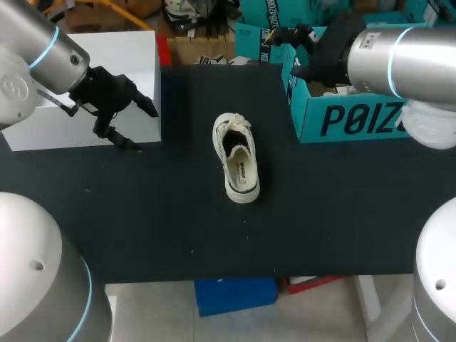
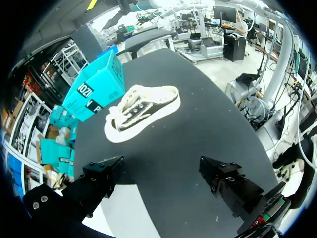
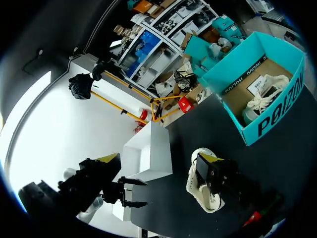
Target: Take the shoe out of the shoebox, open the shoe tongue, remove and reinsert the insole, then place the shoe into the shoebox
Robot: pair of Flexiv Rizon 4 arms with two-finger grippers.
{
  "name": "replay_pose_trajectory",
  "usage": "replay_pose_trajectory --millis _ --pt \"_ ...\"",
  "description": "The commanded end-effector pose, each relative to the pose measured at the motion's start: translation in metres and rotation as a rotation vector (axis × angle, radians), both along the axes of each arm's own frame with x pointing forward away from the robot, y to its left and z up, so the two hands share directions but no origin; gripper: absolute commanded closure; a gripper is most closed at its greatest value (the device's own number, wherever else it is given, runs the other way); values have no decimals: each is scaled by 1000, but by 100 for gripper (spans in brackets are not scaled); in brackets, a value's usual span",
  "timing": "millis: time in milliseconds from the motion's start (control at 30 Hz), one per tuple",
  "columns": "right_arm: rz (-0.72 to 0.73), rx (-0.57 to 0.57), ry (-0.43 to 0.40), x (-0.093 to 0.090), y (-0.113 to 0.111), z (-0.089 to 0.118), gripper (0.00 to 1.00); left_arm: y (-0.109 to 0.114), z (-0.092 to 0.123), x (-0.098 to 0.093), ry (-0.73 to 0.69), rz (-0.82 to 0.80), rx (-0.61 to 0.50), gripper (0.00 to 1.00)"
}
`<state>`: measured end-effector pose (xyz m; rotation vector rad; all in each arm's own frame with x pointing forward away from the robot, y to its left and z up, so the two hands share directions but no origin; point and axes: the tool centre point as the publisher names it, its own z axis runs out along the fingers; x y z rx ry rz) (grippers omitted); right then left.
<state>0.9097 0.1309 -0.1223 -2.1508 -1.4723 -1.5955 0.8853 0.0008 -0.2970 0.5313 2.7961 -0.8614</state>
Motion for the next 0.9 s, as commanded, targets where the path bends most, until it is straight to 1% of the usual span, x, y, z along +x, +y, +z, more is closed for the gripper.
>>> replay_pose_trajectory --millis 33,133,233,333,500,600,700,900 --pt "765 -126 712 -1 -3 14 0 0 -1 -1 -5 1 -2 0" --pt "759 -198 730 1 -3 13 0 0 -1 -1 -5 1 -2 0" --pt "765 -230 750 3 -3 10 0 0 -1 -1 -5 1 -2 0" --pt "778 -237 776 5 -2 7 0 0 -1 -1 -5 1 -2 0" --pt "812 -210 819 10 -3 3 0 0 -1 -1 -5 1 -2 0" --pt "838 -203 859 13 -4 0 0 0 -1 -1 -5 1 -2 0" --pt "869 -192 913 16 -7 -4 0 0 -1 -1 -5 1 -2 0" --pt "947 -207 1086 22 -15 -8 0 0 -1 -1 -5 1 -2 0"
